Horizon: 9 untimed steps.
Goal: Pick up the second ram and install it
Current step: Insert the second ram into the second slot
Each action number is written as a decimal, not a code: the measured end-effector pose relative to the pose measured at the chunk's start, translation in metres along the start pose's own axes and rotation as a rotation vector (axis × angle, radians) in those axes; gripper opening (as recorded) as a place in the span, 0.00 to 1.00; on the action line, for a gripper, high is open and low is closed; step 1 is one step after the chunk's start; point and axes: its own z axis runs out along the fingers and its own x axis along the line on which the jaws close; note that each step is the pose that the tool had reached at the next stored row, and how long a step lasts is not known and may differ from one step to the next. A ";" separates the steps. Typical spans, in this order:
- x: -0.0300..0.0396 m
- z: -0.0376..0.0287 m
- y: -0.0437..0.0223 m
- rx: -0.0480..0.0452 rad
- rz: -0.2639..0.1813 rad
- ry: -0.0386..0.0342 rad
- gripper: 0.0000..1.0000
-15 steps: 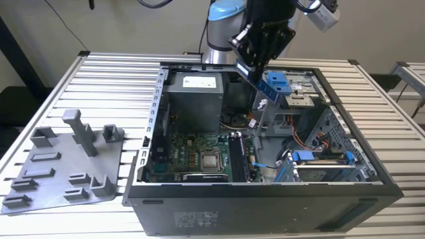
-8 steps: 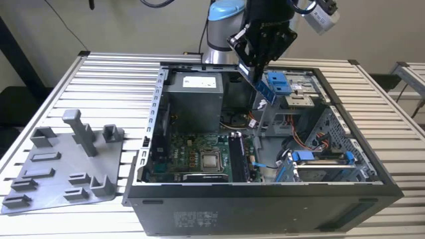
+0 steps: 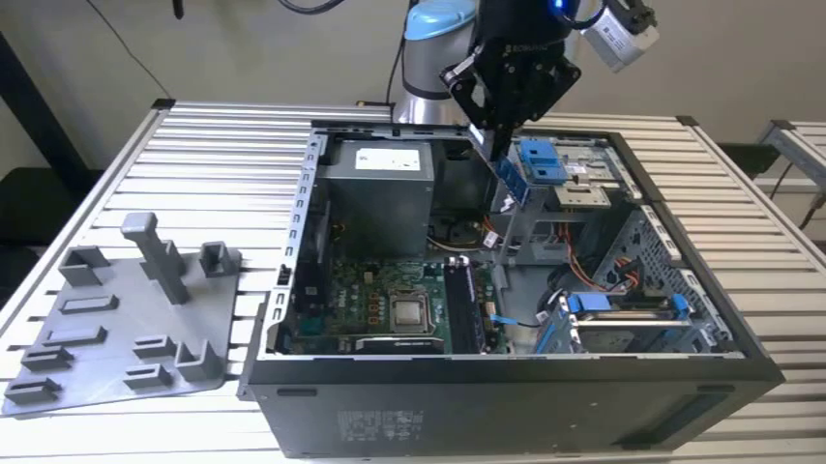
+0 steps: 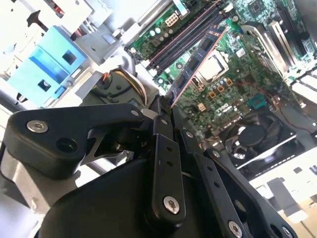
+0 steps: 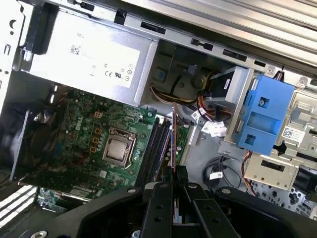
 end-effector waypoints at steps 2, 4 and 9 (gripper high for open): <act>0.0000 0.0002 0.0000 0.0005 0.027 0.0001 0.14; 0.0000 0.0005 -0.0001 0.0011 0.054 0.0001 0.14; 0.0000 0.0010 -0.0001 0.0024 0.125 0.0002 0.14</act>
